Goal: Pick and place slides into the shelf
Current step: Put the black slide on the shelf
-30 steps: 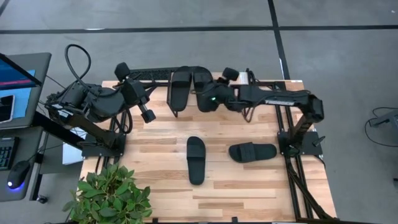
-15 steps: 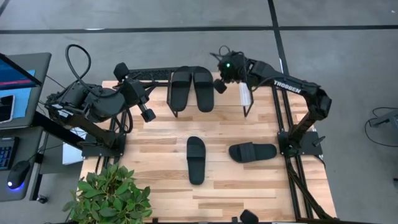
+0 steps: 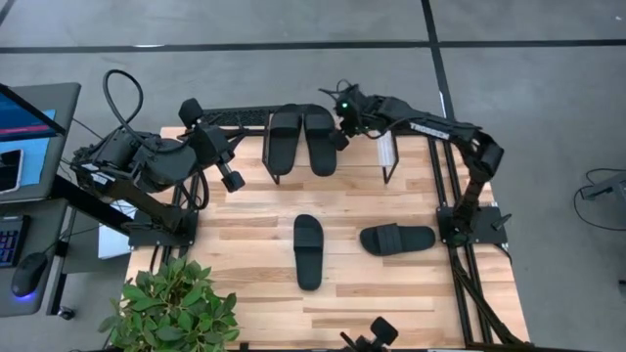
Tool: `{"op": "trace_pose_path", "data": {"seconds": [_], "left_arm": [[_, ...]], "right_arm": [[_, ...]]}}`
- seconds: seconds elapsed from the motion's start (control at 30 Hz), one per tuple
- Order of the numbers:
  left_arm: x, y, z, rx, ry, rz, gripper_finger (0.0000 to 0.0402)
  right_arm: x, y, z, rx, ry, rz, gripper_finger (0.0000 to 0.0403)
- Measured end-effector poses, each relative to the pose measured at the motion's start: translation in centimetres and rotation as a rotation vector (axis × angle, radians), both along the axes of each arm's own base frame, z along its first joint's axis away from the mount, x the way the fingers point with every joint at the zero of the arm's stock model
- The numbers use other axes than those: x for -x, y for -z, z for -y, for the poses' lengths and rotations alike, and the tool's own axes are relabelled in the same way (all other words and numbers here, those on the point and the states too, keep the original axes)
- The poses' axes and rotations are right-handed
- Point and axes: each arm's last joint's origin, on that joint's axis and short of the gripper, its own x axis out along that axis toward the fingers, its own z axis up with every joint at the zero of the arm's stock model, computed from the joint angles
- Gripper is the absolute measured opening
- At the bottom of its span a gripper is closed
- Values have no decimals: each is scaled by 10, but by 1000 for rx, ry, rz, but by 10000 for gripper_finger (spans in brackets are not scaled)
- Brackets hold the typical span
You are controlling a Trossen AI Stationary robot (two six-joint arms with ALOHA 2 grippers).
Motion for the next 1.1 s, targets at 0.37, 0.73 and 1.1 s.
{"op": "trace_pose_path", "data": {"seconds": [0.37,0.73,1.1], "left_arm": [[0,0,0,-3,-7,1,0],[0,0,0,-3,-6,0,0],[0,0,0,-4,-6,-1,0]], "right_arm": [[-16,18,3,1,-17,2,0],[-27,13,-7,5,-71,62,0],[-30,11,-9,10,-74,84,0]]}}
